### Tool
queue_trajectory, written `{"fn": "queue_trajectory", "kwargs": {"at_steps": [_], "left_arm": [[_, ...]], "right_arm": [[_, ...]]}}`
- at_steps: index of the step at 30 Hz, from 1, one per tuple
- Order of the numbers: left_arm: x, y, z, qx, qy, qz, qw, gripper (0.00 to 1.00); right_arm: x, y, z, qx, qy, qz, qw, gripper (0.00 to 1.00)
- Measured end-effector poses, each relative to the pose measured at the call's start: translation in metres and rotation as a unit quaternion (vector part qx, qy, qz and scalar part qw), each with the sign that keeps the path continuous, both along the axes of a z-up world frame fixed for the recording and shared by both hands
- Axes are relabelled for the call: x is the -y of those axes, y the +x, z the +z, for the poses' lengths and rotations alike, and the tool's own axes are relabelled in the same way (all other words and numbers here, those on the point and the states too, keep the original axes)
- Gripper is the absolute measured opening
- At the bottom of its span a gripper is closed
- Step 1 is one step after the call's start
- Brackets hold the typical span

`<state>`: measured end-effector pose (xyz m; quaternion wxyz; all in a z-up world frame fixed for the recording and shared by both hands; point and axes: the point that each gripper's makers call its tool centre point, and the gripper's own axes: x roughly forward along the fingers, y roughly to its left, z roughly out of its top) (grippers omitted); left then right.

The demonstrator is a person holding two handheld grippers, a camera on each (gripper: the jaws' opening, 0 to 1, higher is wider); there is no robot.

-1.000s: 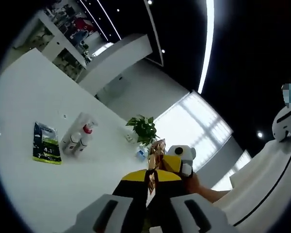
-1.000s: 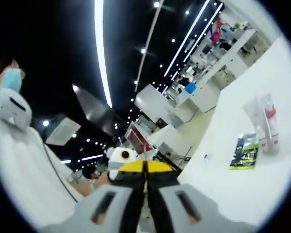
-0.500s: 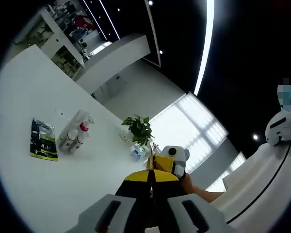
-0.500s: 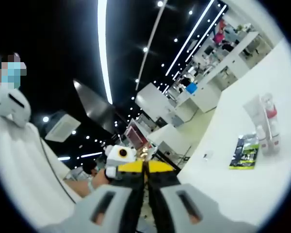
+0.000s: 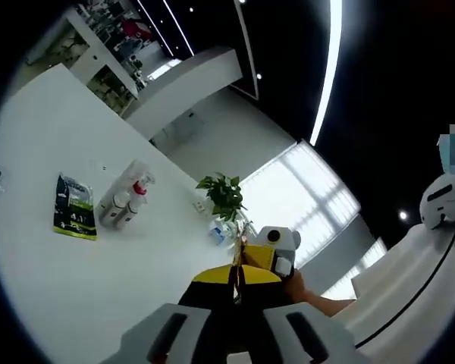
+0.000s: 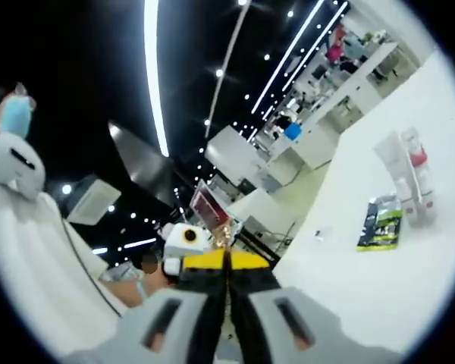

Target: Arrange the skincare products in the storage area until every visible bottle or jar stands upright without overlapping.

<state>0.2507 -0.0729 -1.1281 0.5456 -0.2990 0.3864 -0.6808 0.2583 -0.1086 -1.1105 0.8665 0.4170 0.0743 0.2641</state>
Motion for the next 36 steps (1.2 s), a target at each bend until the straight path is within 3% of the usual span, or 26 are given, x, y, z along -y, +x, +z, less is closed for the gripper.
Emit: {"fn": "queue_trajectory", "kwargs": {"at_steps": [4, 8, 18, 25, 29, 34, 36], "left_arm": [[-0.002, 0.000, 0.001, -0.010, -0.002, -0.008, 0.9999, 0.01], [-0.004, 0.002, 0.002, -0.020, -0.008, -0.009, 0.9997, 0.00], [-0.002, 0.011, 0.005, -0.027, -0.024, 0.003, 0.9993, 0.00], [-0.002, 0.042, 0.004, -0.049, -0.025, 0.035, 0.9978, 0.00], [-0.003, 0.062, -0.008, -0.054, -0.004, 0.048, 0.9974, 0.00], [0.000, 0.092, -0.022, -0.092, 0.016, 0.073, 0.9930, 0.00], [0.003, 0.106, -0.032, -0.102, 0.037, 0.082, 0.9907, 0.00]], "right_arm": [[0.003, 0.001, 0.003, 0.007, 0.027, -0.021, 0.9994, 0.00], [0.001, 0.001, 0.005, 0.012, 0.027, -0.029, 0.9992, 0.00], [0.000, 0.003, 0.003, 0.018, -0.008, -0.019, 0.9996, 0.07], [0.010, 0.015, 0.000, 0.013, -0.013, -0.033, 0.9993, 0.18], [0.018, 0.017, -0.007, -0.002, -0.027, -0.043, 0.9987, 0.23], [0.026, 0.012, -0.026, -0.032, -0.072, -0.059, 0.9951, 0.30], [0.027, 0.009, -0.030, -0.037, -0.073, -0.058, 0.9950, 0.30]]}}
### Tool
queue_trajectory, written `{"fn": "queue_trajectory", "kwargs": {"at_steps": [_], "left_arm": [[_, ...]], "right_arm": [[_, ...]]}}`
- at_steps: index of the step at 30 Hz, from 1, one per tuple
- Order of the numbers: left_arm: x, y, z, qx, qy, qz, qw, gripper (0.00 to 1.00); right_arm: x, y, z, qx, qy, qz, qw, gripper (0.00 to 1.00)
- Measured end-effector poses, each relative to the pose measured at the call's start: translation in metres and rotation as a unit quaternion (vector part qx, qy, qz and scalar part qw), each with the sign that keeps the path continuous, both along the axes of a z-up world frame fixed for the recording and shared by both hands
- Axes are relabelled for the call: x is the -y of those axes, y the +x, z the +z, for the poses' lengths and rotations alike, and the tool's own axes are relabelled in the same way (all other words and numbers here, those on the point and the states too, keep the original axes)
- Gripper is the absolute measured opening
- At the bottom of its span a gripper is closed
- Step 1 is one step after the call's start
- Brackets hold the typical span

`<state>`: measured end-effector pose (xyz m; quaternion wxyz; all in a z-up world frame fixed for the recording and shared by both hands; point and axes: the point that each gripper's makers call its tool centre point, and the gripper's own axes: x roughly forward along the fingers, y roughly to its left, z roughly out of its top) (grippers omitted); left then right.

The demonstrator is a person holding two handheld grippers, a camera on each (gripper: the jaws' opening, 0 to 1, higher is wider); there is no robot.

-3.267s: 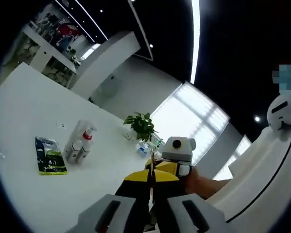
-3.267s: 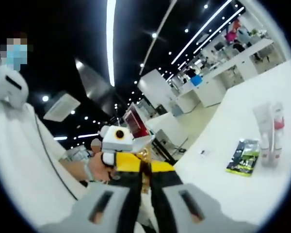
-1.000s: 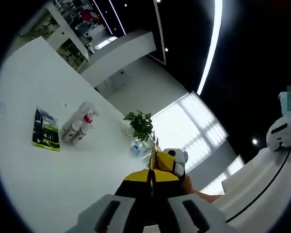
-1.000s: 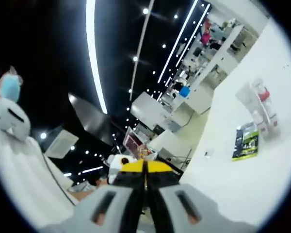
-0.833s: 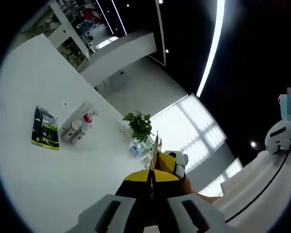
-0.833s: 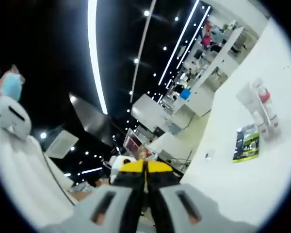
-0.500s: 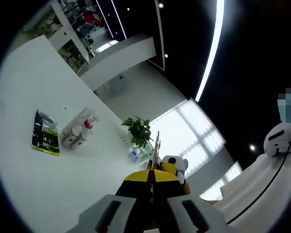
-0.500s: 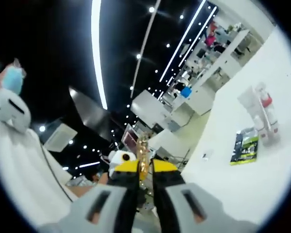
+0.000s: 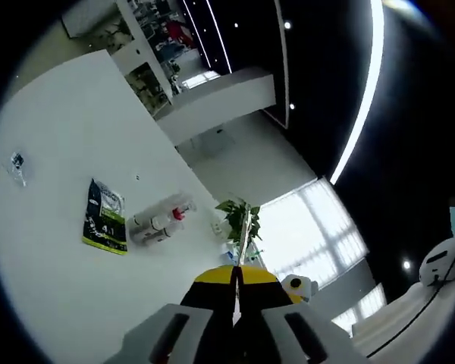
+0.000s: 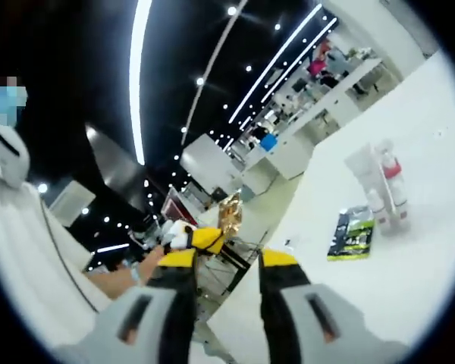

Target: Arrange the skincare products in the storage area until every visible bottle or jar stands upright without overlapping.

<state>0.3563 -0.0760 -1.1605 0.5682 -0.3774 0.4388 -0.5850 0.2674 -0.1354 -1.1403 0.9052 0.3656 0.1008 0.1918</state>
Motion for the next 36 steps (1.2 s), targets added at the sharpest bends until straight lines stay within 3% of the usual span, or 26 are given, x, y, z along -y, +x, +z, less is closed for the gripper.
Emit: {"fn": "queue_trajectory", "kwargs": {"at_steps": [3, 10, 15, 22, 28, 36], "left_arm": [[0.006, 0.020, -0.013, -0.005, 0.021, 0.013, 0.9997, 0.00], [0.019, 0.045, -0.038, -0.003, 0.054, 0.015, 0.9984, 0.00], [0.026, 0.061, -0.047, -0.027, 0.056, 0.031, 0.9976, 0.00], [0.037, 0.081, -0.061, -0.036, 0.069, 0.036, 0.9963, 0.00], [0.039, 0.091, -0.079, -0.036, 0.092, 0.033, 0.9946, 0.00], [0.031, 0.103, -0.109, -0.045, 0.124, 0.038, 0.9905, 0.00]], "right_arm": [[0.006, -0.004, -0.007, -0.013, -0.009, -0.009, 0.9998, 0.33], [0.022, -0.005, -0.015, -0.023, -0.001, -0.032, 0.9992, 0.33], [0.034, -0.002, -0.022, -0.031, 0.001, -0.044, 0.9986, 0.34], [0.051, 0.013, -0.030, -0.040, 0.006, -0.051, 0.9979, 0.35], [0.054, 0.025, -0.031, -0.044, -0.005, -0.045, 0.9980, 0.37], [0.042, 0.024, -0.046, -0.065, -0.012, -0.023, 0.9975, 0.40]]}}
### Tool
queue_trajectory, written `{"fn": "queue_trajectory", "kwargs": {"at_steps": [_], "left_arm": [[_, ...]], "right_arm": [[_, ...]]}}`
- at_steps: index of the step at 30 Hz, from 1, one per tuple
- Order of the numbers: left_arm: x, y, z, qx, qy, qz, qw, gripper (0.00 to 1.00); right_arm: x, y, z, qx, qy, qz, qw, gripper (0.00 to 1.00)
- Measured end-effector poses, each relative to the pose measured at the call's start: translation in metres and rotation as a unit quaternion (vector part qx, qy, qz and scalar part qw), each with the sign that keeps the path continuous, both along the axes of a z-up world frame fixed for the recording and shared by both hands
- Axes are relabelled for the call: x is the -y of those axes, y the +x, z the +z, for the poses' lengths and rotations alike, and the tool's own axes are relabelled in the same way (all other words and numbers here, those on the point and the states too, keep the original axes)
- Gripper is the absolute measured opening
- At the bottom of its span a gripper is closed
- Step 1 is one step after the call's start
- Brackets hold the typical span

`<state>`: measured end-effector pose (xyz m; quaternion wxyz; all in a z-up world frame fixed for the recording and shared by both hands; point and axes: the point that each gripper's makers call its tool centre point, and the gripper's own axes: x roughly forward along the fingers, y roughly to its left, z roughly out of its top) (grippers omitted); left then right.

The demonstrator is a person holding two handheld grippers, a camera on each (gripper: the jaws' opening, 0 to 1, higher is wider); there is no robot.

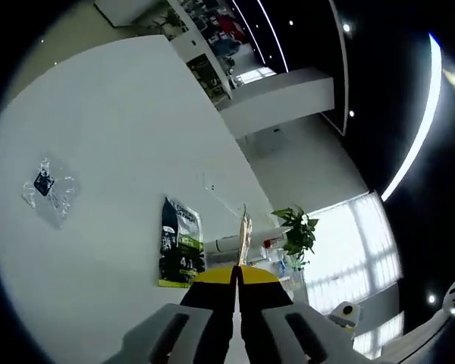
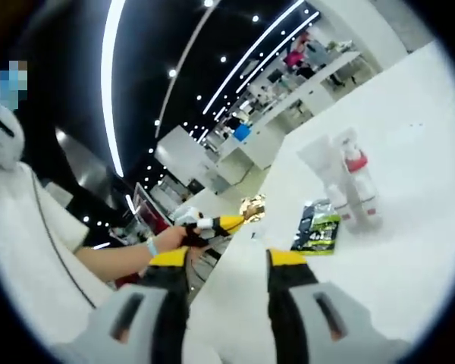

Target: Arrange the skincare products in the storage area until every visible bottle or jar stands upright without overlapping.

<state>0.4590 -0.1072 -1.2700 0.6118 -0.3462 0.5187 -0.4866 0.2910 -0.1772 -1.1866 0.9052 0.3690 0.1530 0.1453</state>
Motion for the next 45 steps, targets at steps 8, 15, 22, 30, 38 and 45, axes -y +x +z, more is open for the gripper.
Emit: {"fn": "queue_trajectory", "kwargs": {"at_steps": [8, 15, 22, 30, 38, 45], "left_arm": [[0.001, 0.013, -0.025, 0.001, 0.036, -0.008, 0.9993, 0.00], [0.010, 0.028, -0.043, 0.000, 0.059, -0.012, 0.9982, 0.00], [0.011, 0.046, -0.070, 0.040, 0.129, -0.055, 0.9893, 0.00], [0.018, 0.067, -0.083, 0.058, 0.162, -0.076, 0.9822, 0.00], [0.020, 0.076, -0.096, 0.071, 0.194, -0.095, 0.9739, 0.00], [0.022, 0.075, -0.106, 0.060, 0.203, -0.093, 0.9729, 0.00]], "right_arm": [[0.004, 0.005, -0.001, 0.002, 0.007, -0.001, 1.0000, 0.40], [0.014, 0.000, -0.008, -0.009, 0.010, -0.016, 0.9998, 0.40], [0.019, -0.004, -0.015, -0.021, 0.011, -0.026, 0.9994, 0.40], [0.021, -0.001, -0.019, -0.030, 0.014, -0.031, 0.9990, 0.40], [0.022, -0.002, -0.023, -0.038, 0.016, -0.033, 0.9986, 0.40], [0.024, -0.002, -0.024, -0.043, 0.019, -0.036, 0.9983, 0.40]]}}
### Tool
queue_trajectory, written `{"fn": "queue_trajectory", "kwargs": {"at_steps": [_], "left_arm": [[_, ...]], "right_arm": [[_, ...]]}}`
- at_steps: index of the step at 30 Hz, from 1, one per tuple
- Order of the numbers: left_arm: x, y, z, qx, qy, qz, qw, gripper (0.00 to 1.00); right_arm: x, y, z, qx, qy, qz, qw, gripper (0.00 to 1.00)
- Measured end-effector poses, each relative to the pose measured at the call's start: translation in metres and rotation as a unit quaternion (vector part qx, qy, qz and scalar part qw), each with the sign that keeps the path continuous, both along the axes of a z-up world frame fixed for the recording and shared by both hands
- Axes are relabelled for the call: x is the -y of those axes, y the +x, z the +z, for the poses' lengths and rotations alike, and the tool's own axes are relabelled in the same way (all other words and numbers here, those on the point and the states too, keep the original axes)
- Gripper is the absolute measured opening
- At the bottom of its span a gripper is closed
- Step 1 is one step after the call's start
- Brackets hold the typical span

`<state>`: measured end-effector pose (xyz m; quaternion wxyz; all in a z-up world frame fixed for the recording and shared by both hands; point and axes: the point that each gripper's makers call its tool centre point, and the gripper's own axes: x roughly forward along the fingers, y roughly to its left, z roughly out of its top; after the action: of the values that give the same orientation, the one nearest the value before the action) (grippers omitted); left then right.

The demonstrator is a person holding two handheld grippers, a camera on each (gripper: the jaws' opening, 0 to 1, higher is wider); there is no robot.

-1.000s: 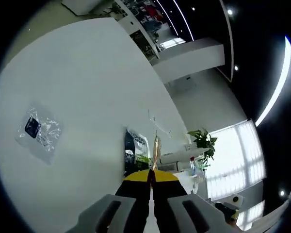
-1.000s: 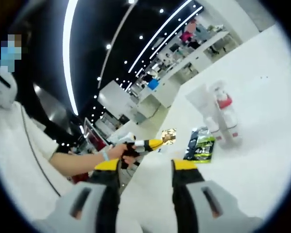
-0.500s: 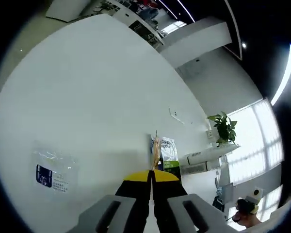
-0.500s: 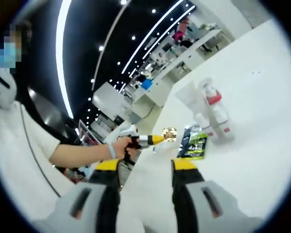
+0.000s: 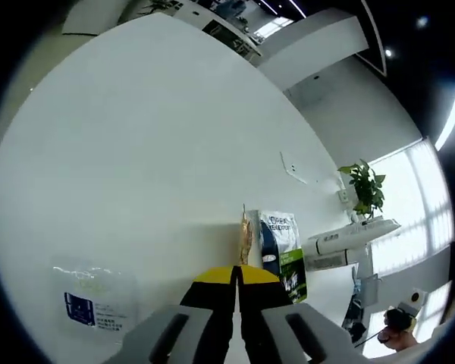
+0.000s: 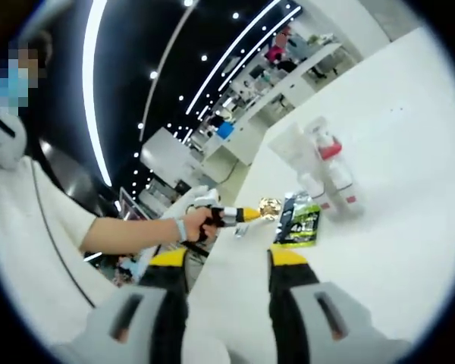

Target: Arrange the skincare products in the storage area until every visible bottle or jar stands upright without overlapping.

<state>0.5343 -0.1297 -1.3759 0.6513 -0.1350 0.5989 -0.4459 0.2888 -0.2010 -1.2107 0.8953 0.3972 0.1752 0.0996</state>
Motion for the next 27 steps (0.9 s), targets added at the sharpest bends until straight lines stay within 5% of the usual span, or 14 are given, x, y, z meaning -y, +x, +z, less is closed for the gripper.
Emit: {"fn": "queue_trajectory", "kwargs": {"at_steps": [19, 27], "left_arm": [[-0.008, 0.009, -0.015, 0.029, 0.044, 0.002, 0.9986, 0.04], [-0.013, 0.014, -0.009, 0.053, 0.047, 0.017, 0.9974, 0.16]], "right_arm": [[0.003, -0.002, 0.001, 0.000, -0.001, -0.004, 1.0000, 0.40], [0.000, -0.004, 0.002, 0.003, 0.002, 0.000, 1.0000, 0.40]]}}
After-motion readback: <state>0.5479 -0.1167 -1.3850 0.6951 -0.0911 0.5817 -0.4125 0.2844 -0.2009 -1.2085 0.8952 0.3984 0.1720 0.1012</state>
